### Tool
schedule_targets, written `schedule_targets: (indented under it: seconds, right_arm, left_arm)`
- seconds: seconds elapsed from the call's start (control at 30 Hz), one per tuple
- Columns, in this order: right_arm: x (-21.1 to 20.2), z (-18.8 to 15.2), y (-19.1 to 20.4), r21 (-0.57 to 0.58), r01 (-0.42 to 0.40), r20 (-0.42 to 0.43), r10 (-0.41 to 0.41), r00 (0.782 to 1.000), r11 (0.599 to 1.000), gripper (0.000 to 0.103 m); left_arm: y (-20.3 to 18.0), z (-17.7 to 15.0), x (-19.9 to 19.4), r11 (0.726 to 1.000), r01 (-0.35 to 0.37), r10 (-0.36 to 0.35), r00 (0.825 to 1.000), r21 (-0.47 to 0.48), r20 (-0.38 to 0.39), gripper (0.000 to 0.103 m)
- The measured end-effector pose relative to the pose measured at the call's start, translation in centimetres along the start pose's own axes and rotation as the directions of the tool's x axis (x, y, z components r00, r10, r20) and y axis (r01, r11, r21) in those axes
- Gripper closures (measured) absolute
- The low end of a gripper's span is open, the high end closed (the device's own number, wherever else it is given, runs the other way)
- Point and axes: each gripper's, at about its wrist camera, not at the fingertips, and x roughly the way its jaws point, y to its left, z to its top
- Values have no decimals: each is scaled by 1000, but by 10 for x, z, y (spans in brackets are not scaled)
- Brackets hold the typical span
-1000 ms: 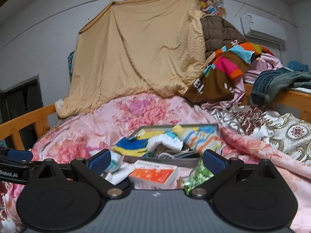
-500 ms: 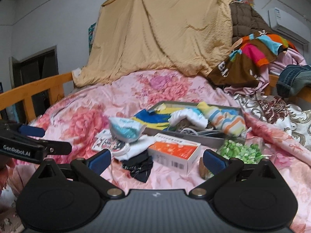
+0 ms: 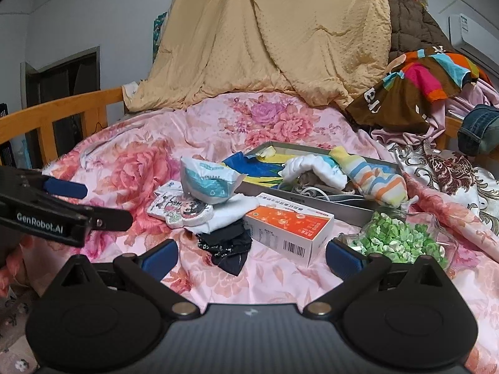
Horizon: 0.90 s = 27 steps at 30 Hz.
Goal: Organize soft objects
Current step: 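Withdraw both open grippers from the tray back toward the pile, then grasp the cartoon-printed card with the left gripper while the right grasps the black cloth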
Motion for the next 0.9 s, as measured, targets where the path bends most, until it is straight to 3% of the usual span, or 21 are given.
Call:
schedule_targets:
  seconds: [0.17,0.4,0.6,0.8,0.9]
  right_arm:
    - [11,-3,2,-14,3,3,-3,1000,1000,0]
    - [34,-3,3,-13,-23,-8,23,1000,1000,0]
    - [62,0,4,-55,-56,-8,56,998,997,2]
    - [93,5,5,-85,-95,-56,90,994,992,15]
    - [103,5,1,-55,-127,-91,121,988,990,17]
  left_arm:
    - [9,4,13,1000,18,-18,1000,6,9,1]
    - [22,15,43,991,122,-122,992,57,-6,1]
    - [32,26,75,975,199,-192,979,96,-72,1]
    - [31,36,101,925,261,-224,961,275,-160,1]
    - [34,41,113,893,323,-268,941,314,-206,1]
